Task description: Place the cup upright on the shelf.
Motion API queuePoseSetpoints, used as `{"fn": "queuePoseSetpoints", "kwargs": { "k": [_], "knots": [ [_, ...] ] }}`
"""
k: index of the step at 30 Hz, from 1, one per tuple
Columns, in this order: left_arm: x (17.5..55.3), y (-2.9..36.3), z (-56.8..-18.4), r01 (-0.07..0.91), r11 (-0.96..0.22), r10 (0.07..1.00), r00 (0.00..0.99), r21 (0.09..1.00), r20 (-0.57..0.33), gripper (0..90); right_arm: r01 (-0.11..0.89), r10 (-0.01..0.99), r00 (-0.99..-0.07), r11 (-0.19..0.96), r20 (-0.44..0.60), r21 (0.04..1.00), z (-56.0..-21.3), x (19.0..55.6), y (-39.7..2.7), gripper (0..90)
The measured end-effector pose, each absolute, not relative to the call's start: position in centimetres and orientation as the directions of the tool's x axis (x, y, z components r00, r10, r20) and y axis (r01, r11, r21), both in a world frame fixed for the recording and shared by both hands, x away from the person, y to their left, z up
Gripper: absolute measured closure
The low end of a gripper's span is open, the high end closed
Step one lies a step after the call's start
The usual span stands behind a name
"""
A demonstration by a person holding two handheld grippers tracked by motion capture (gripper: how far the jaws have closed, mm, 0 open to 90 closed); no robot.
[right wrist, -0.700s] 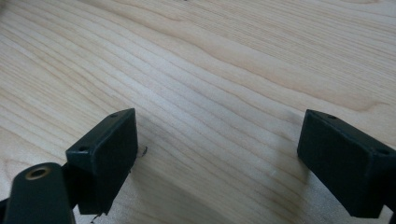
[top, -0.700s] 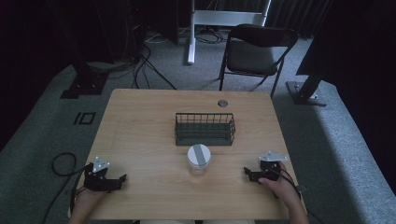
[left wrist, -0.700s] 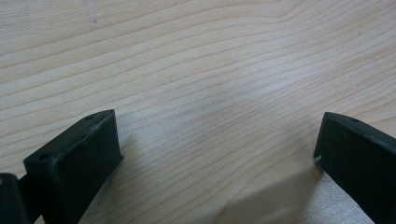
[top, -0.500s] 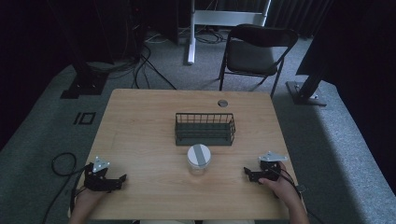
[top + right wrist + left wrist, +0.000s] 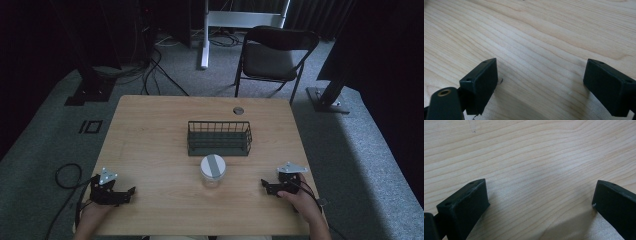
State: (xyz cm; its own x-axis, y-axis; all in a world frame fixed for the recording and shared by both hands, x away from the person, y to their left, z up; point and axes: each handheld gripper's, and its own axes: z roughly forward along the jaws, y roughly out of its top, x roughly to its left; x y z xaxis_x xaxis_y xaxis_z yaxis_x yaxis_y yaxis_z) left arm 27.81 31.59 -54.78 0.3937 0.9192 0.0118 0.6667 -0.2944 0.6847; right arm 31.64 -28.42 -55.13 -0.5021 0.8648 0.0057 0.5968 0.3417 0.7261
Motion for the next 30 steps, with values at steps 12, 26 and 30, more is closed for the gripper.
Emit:
{"fn": "queuePoseSetpoints", "kwargs": {
  "k": [12, 26, 30],
  "knots": [
    [27.8, 31.6, -54.8, 0.666, -0.295, 0.919, 0.394, 0.685, 0.013, 0.5, 0.598, 0.872, -0.490, 0.326, 0.011, 0.732, -55.1, 31.6, -28.2, 12.3],
    [27.8, 31.6, -54.8, 0.666, -0.294, 0.919, 0.394, 0.686, 0.012, 0.5, 0.580, 0.863, -0.505, 0.324, 0.018, 0.747, -54.5, 31.5, -27.6, 12.4],
    [27.8, 31.6, -54.8, 0.666, -0.294, 0.919, 0.393, 0.686, 0.012, 0.5, 0.575, 0.858, -0.514, 0.329, 0.017, 0.749, -54.2, 31.5, -27.3, 12.3]
  ]
}}
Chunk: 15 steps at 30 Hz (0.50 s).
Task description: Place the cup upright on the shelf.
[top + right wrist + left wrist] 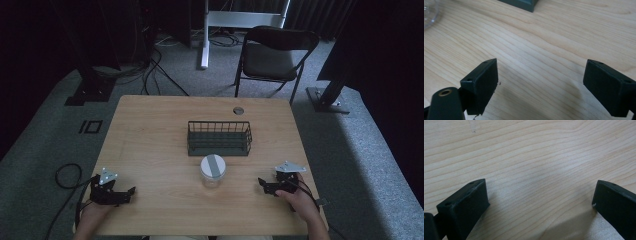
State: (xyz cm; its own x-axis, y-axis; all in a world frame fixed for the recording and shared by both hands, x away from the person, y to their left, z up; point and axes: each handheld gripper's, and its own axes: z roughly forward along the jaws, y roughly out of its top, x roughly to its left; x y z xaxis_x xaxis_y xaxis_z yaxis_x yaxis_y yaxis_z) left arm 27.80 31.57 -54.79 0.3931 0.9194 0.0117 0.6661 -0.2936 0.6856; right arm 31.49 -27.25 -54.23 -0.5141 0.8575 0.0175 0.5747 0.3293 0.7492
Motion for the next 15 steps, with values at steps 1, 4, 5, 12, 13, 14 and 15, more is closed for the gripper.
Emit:
{"fn": "queuePoseSetpoints", "kwargs": {
  "k": [1, 4, 5, 12, 13, 14, 15],
  "knots": [
    [27.8, 31.6, -54.8, 0.666, -0.293, 0.919, 0.393, 0.686, 0.012, 0.5, 0.572, 0.854, -0.520, 0.332, 0.018, 0.750, -54.2, 31.5, -27.1, 12.3],
    [27.8, 31.6, -54.8, 0.666, -0.293, 0.919, 0.393, 0.686, 0.012, 0.5, 0.565, 0.848, -0.530, 0.334, 0.022, 0.754, -54.0, 31.5, -26.8, 12.3],
    [27.8, 31.6, -54.8, 0.666, -0.294, 0.919, 0.393, 0.686, 0.012, 0.5, 0.562, 0.845, -0.534, 0.334, 0.024, 0.757, -53.9, 31.5, -26.7, 12.4],
    [27.8, 31.6, -54.8, 0.666, -0.292, 0.920, 0.392, 0.686, 0.011, 0.5, 0.557, 0.839, -0.543, 0.323, 0.041, 0.765, -53.7, 31.5, -26.1, 13.8],
    [27.8, 31.6, -54.8, 0.666, -0.293, 0.919, 0.393, 0.686, 0.012, 0.5, 0.553, 0.834, -0.549, 0.325, 0.043, 0.767, -53.7, 31.4, -26.0, 13.5],
    [27.8, 31.6, -54.8, 0.666, -0.294, 0.919, 0.393, 0.686, 0.012, 0.5, 0.548, 0.828, -0.559, 0.332, 0.041, 0.768, -53.6, 31.4, -25.7, 13.5],
    [27.8, 31.6, -54.8, 0.666, -0.294, 0.919, 0.393, 0.686, 0.012, 0.5, 0.544, 0.824, -0.565, 0.336, 0.039, 0.769, -53.6, 31.3, -25.5, 13.5]
  ]
}}
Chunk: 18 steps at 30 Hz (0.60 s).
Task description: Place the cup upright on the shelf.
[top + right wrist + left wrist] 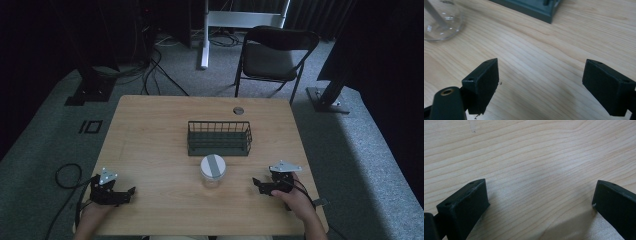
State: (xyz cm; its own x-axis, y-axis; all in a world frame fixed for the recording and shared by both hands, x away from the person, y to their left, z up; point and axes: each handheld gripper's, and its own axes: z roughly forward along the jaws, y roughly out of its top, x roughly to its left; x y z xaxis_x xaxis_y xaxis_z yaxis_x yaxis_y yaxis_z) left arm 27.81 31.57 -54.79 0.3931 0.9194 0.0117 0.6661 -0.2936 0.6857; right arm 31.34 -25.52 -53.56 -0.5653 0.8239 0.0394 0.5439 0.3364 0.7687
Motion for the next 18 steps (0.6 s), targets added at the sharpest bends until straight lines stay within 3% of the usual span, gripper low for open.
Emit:
{"fn": "queuePoseSetpoints", "kwargs": {
  "k": [18],
  "knots": [
    [27.8, 31.6, -54.8, 0.666, -0.294, 0.919, 0.393, 0.685, 0.012, 0.5, 0.494, 0.759, -0.649, 0.365, 0.055, 0.789, -53.2, 30.9, -22.1, 12.9]
  ]
}}
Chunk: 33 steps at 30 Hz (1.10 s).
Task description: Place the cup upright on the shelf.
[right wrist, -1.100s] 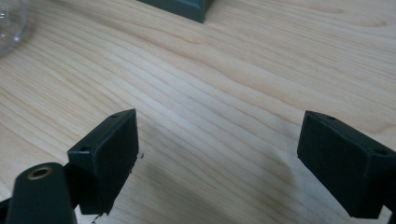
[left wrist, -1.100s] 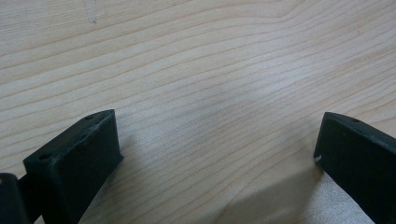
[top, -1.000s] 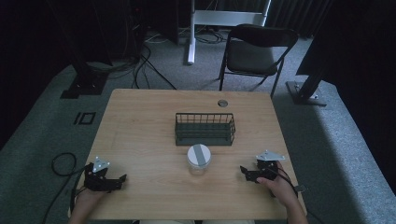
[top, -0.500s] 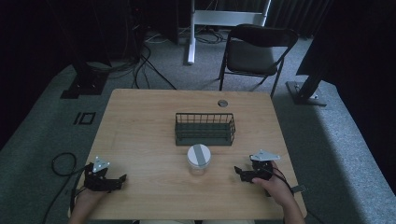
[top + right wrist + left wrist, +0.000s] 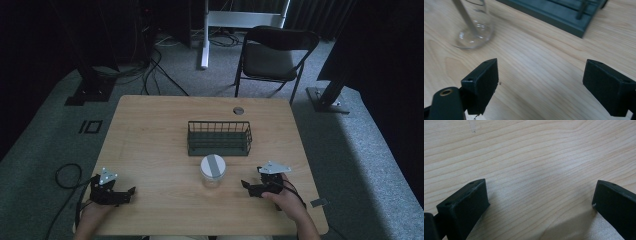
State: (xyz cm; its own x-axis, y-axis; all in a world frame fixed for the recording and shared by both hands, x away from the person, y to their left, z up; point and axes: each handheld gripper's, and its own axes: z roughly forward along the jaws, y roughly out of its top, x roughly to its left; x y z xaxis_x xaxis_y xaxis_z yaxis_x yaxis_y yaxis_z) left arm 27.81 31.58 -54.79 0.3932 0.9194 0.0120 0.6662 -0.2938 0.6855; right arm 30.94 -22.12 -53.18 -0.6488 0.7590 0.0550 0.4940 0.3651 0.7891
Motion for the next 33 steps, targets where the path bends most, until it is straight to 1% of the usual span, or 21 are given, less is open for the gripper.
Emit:
{"fn": "queuePoseSetpoints", "kwargs": {
  "k": [13, 22, 33],
  "knots": [
    [27.8, 31.6, -54.8, 0.666, -0.294, 0.919, 0.393, 0.686, 0.012, 0.5, 0.469, 0.707, -0.704, 0.384, 0.074, 0.796, -53.4, 30.6, -19.7, 12.9],
    [27.8, 31.6, -54.8, 0.666, -0.294, 0.919, 0.394, 0.685, 0.012, 0.5, 0.452, 0.683, -0.726, 0.387, 0.079, 0.804, -53.5, 30.5, -18.3, 13.0],
    [27.8, 31.6, -54.8, 0.666, -0.293, 0.919, 0.393, 0.686, 0.012, 0.5, 0.404, 0.635, -0.769, 0.389, 0.077, 0.828, -53.2, 30.2, -16.6, 13.0]
  ]
}}
